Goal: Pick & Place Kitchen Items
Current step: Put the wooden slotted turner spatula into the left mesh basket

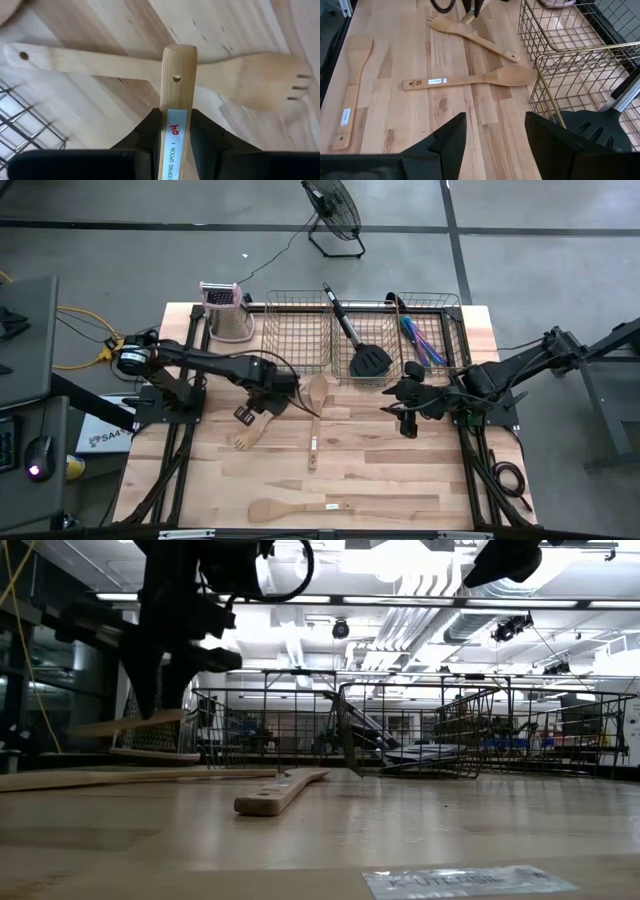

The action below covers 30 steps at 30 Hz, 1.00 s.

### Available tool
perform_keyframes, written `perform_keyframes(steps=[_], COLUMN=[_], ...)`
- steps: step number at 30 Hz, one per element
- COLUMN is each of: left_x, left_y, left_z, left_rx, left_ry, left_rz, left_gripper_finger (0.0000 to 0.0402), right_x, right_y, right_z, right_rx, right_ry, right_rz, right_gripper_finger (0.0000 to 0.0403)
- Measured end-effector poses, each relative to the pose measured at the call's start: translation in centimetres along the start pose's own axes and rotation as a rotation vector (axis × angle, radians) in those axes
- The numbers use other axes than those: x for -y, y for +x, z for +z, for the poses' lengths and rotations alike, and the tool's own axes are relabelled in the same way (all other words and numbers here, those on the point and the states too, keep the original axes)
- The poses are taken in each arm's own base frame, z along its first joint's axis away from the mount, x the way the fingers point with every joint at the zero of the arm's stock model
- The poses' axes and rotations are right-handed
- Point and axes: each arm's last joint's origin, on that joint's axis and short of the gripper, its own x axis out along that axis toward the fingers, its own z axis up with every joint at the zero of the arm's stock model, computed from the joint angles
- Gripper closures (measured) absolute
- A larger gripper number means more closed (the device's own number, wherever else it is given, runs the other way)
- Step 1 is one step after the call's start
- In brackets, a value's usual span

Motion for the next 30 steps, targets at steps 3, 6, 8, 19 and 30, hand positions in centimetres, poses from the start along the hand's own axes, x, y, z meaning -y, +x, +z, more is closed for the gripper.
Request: perform_keyframes(steps=[3,6,8,19,30], left_x=[0.6,1.1,1.4,2.9,2.3], left_y=[0.0,0.0,0.0,0.0,-2.0], left_z=[0.2,0.5,0.6,1.0,2.0], left_rx=[-0.018,-0.017,-0.02,-0.071,-0.018], left_ry=[0.002,0.002,0.005,-0.006,-0.017], left_rz=[-0.013,-0.015,-0.018,-0.017,0.035], left_gripper_finger=[0.0328,0.0328,0.0328,0.0328,0.0328], right_x=[0.0,0.0,0.0,0.0,0.0], right_y=[0.0,0.0,0.0,0.0,0.0], right_z=[0.0,0.0,0.0,0.0,0.0], right_rx=[0.0,-0.001,0.0,0.003,0.003], right_ry=[0.0,0.0,0.0,0.013,0.013], right_rz=[0.0,0.001,0.001,0.002,0.001], right_gripper_finger=[0.0208,0.0208,0.0208,0.0208,0.0208])
